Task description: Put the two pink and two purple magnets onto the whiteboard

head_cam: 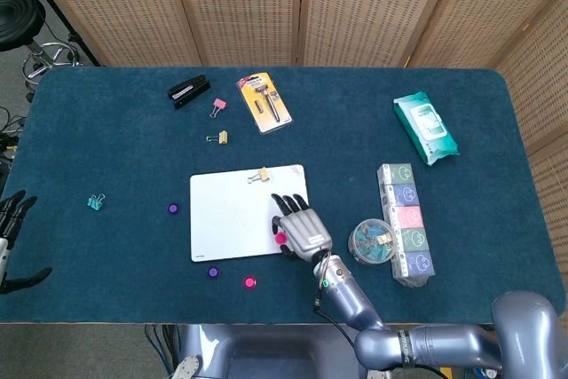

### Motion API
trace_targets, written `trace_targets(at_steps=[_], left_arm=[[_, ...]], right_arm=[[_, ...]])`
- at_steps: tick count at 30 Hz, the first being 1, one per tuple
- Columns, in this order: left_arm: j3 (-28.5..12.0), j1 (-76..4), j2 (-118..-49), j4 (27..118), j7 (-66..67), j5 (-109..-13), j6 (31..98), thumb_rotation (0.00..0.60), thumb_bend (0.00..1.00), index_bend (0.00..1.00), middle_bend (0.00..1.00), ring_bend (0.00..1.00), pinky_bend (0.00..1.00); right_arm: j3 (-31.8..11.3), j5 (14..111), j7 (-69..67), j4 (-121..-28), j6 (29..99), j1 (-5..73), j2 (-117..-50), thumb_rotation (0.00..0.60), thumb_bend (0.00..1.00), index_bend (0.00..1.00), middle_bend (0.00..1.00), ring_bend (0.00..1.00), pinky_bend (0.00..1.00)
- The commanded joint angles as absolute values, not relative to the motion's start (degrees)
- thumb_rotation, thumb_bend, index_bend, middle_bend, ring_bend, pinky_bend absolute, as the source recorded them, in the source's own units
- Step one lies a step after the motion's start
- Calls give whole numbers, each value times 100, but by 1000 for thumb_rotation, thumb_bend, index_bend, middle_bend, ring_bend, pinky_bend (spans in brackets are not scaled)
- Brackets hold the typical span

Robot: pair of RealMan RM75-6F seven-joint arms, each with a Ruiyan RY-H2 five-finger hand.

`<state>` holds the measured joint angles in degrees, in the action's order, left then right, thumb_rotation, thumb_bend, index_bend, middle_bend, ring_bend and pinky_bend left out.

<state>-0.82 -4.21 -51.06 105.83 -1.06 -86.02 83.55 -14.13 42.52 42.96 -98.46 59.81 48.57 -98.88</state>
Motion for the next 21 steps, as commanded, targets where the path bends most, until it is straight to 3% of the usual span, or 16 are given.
trace_targets(at_steps=[1,18,21], left_arm=[[-90,-422,-5098,10582,-122,-8578,8348,600,8,0,0,0,0],[-60,-403,-5048,10568,-248,-8622,8348,600,8,0,0,0,0],[-63,-404,-5051,10561,-246,-8609,8342,600,8,0,0,0,0]], right_arm=[[-1420,4185,4359,-9656,5889,4972,-9834,600,577,523,0,0,0],[-1330,3950,4108,-8635,5511,5355,-10168,600,586,535,0,0,0],[-1307,3958,4070,-8596,5516,5378,-10185,600,586,472,0,0,0]])
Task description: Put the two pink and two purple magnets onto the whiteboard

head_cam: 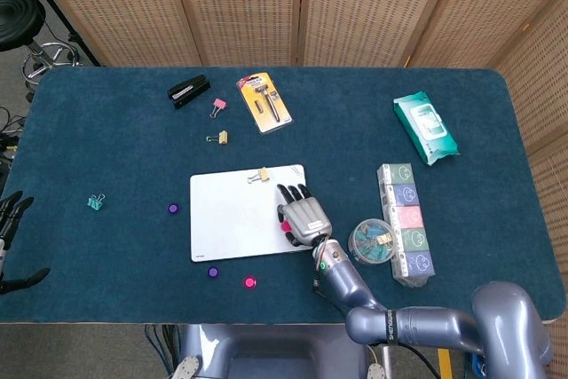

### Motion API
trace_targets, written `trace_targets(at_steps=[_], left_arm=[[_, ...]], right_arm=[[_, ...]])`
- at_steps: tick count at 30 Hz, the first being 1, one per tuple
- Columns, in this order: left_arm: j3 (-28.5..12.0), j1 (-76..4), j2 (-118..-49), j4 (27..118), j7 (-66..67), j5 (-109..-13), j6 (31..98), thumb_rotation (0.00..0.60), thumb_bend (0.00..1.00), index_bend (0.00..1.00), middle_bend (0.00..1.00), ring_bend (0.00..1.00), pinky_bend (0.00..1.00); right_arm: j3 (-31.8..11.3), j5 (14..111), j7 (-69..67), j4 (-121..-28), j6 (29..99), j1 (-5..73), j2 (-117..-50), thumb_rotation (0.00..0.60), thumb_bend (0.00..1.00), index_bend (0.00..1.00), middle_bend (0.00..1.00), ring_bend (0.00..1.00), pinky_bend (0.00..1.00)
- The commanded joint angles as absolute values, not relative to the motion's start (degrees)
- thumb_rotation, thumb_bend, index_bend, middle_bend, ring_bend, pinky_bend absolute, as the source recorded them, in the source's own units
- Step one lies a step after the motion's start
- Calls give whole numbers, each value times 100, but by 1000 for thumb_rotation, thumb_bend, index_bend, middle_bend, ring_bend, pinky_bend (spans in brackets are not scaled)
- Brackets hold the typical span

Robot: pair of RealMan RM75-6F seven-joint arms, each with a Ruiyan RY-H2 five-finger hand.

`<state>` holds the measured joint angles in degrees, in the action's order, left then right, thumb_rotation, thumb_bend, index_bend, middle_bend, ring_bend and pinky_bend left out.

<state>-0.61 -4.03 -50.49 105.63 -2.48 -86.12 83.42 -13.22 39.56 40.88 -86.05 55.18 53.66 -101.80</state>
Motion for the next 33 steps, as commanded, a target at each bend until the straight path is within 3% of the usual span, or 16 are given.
trace_targets(at_steps=[1,4,7,13,21,24,26,29,33], left_arm=[[-65,-404,-5052,10559,-243,-8607,8344,600,7,0,0,0,0],[-64,-403,-5058,10560,-236,-8616,8349,600,8,0,0,0,0],[-51,-405,-5054,10556,-242,-8631,8335,600,8,0,0,0,0],[-45,-408,-5060,10541,-245,-8661,8337,600,7,0,0,0,0],[1,-468,-5117,10504,-174,-8700,8193,600,8,0,0,0,0],[17,-497,-5130,10491,-164,-8761,8157,600,8,0,0,0,0],[28,-519,-5130,10484,-195,-8800,8128,600,8,0,0,0,0],[32,-575,-5119,10458,-263,-8867,8068,600,8,0,0,0,0],[102,-720,-5059,10480,-455,-9003,7799,600,19,0,0,0,0]], right_arm=[[-1299,3954,4063,-8605,5515,5383,-10174,600,585,408,0,0,0],[-1278,3909,4076,-8686,5531,5399,-10111,600,585,248,0,0,0],[-1249,3885,4102,-8777,5607,5405,-10053,600,585,186,0,0,0],[-1177,4046,4058,-9175,5796,5331,-9818,600,585,183,0,0,0],[-792,5116,3768,-10155,6475,4814,-8979,600,580,178,0,0,0],[-618,5582,3555,-10401,6765,4539,-8615,600,466,154,0,0,0],[-507,5898,3404,-10500,6940,4366,-8377,600,278,119,0,0,0],[-299,6463,3145,-10595,7263,4054,-7941,600,80,60,0,0,0],[-5,7250,2682,-10630,7845,3559,-7408,600,43,47,0,0,0]])
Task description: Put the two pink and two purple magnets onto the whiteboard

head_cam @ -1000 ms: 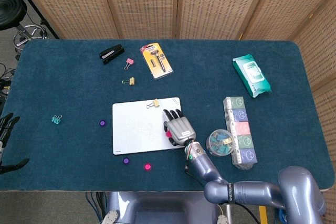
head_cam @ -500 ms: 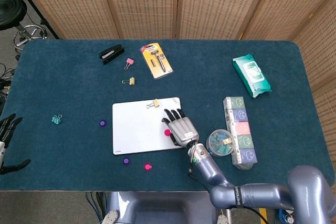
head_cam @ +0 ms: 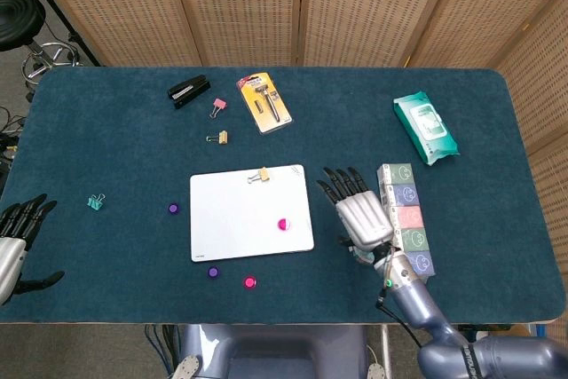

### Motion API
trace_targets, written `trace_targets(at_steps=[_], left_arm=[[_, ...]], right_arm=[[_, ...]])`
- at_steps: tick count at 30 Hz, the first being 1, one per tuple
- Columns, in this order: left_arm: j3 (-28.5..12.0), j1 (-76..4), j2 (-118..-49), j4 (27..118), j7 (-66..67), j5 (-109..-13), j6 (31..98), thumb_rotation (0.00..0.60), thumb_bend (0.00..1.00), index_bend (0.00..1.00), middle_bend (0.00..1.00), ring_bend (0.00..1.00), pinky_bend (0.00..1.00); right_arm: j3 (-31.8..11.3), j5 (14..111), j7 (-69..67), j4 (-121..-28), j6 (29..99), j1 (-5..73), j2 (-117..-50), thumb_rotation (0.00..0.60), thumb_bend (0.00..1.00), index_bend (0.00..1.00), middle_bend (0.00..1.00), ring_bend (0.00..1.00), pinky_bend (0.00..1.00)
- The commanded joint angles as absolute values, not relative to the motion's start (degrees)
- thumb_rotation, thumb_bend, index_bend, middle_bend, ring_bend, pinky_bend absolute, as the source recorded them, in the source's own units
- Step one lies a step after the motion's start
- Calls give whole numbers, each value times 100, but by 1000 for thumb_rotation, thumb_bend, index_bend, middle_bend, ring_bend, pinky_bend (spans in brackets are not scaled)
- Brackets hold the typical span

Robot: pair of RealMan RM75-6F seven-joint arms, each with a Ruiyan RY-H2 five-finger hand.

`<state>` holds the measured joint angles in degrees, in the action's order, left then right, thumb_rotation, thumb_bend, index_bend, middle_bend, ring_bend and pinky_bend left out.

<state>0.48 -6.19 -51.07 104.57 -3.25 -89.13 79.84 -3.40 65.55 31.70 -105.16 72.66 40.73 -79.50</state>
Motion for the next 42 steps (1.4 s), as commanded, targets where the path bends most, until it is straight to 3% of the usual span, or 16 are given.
trace_targets(at_steps=[1,7,14,18,19,22,27,34,42], left_arm=[[111,-758,-5047,10484,-489,-9033,7740,600,24,0,0,0,0],[180,-1208,-5003,10617,-440,-9378,7092,600,40,18,0,0,0],[144,-1938,-5197,10951,-295,-9744,6142,600,85,194,0,0,0],[7,-2375,-5616,11155,161,-9621,5553,600,110,242,0,0,0],[-46,-2626,-5947,11255,473,-9517,5131,600,112,245,0,0,0],[-204,-2832,-6425,11309,1164,-8896,4763,600,138,250,0,0,0],[-288,-3050,-7079,11384,2201,-8073,4578,600,240,272,0,0,0],[-254,-3476,-8152,11301,3842,-6687,4738,600,252,311,0,0,0],[-169,-3907,-8898,11189,4957,-5550,5290,600,268,331,0,0,0]], right_arm=[[58,7382,2524,-10664,7953,3448,-7312,600,42,50,0,0,0],[654,8462,1312,-10746,9081,2412,-6561,600,36,61,0,0,0],[1090,8774,522,-10604,9763,1536,-6052,600,31,102,0,0,0],[1162,8994,86,-10410,10131,1107,-5849,600,31,106,0,0,0],[1182,9049,-137,-10368,10316,936,-5780,600,30,106,0,0,0],[1164,9185,-402,-10224,10408,774,-5729,600,29,107,0,0,0],[1144,9278,-719,-10183,10289,632,-5627,600,28,106,0,0,0],[996,9439,-820,-10184,10155,511,-5518,600,27,117,0,0,0],[840,9494,-836,-10182,9942,428,-5494,600,27,119,0,0,0]])
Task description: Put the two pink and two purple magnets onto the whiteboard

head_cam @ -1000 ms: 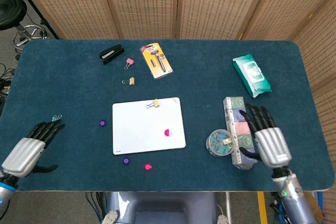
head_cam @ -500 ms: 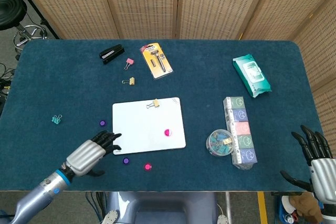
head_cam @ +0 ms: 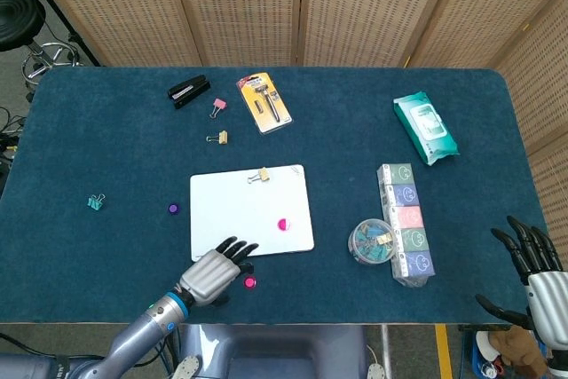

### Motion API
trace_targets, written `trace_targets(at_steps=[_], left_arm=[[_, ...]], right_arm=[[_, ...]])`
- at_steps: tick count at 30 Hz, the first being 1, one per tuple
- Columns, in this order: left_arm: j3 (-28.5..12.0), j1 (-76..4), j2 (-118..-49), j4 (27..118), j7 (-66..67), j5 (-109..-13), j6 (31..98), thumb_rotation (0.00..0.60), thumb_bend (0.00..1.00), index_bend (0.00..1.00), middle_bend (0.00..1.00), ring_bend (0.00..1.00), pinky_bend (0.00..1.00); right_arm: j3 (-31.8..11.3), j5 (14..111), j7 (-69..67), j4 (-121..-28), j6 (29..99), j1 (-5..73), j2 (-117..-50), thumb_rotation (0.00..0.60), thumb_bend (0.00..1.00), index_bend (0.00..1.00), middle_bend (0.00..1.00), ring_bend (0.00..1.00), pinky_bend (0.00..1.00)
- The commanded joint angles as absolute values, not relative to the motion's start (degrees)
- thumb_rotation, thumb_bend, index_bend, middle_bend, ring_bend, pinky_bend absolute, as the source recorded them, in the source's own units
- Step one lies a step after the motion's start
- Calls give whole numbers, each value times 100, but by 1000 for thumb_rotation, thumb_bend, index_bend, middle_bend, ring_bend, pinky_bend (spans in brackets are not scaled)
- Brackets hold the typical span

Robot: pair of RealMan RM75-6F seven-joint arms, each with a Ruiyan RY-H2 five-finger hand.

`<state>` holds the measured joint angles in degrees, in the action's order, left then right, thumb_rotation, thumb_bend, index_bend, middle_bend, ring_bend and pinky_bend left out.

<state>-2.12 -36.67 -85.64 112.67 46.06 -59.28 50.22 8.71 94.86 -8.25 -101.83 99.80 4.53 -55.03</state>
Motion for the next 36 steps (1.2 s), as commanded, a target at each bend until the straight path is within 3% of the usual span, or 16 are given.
trace_targets(at_steps=[1,36], left_arm=[[-160,-3940,-8946,11172,4997,-5481,5334,600,271,334,0,0,0],[190,-4377,-9627,10358,4711,-5386,5796,600,298,392,0,0,0]], right_arm=[[822,9499,-838,-10182,9926,418,-5489,600,28,121,0,0,0],[401,9607,-1008,-10192,9501,150,-5385,600,27,134,0,0,0]])
